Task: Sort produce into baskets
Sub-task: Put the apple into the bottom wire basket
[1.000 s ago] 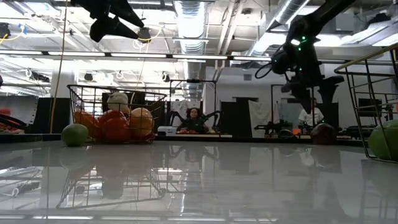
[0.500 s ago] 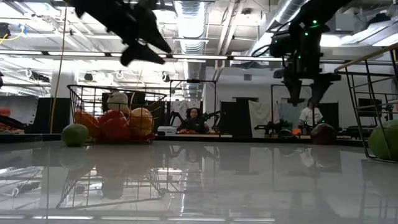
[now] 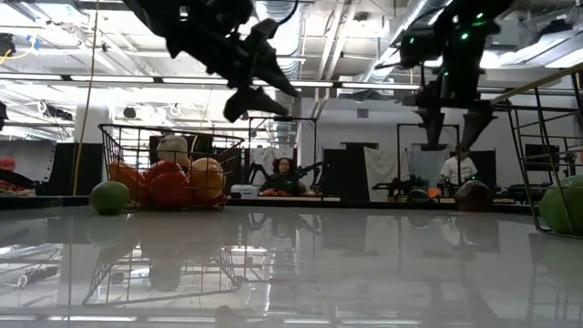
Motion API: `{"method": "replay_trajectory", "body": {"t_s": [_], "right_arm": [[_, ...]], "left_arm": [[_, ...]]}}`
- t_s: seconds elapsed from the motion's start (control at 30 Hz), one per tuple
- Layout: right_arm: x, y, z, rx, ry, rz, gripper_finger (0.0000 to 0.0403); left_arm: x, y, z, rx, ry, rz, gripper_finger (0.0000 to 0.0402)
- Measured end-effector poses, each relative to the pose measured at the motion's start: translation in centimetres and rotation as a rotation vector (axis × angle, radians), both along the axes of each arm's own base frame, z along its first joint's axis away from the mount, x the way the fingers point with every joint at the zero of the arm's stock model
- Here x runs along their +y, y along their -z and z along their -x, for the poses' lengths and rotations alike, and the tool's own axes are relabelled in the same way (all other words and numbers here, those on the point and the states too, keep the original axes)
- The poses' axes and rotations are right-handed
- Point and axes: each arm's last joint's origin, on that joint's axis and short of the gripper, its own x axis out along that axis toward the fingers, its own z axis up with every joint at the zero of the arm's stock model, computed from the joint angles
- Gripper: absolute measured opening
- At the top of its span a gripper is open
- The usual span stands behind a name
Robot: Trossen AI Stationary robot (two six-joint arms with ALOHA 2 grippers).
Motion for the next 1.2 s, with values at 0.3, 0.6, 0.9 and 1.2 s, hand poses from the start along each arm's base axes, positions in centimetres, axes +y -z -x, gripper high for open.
{"method": "replay_trajectory", "body": {"t_s": [0.3, 0.6, 0.9, 1.2], "right_arm": [[1.4, 3.2, -0.9, -0.090, -0.003, 0.349, 0.0324], [-2.7, 6.7, -2.2, -0.074, -0.087, 0.358, 0.0324], [-7.0, 8.4, -2.0, -0.109, -0.101, 0.376, 0.0324], [-10.2, 8.2, -0.2, -0.165, -0.044, 0.429, 0.0324]], "left_arm": [[-0.1, -0.9, -0.4, -0.030, 0.013, -0.013, 0.0187], [-1.1, -2.7, 0.7, -0.055, 0.029, -0.030, 0.0187], [-1.5, -4.2, 2.8, -0.009, -0.054, -0.064, 0.0187], [-1.6, -5.2, 3.9, -0.014, -0.111, -0.103, 0.0187]]}}
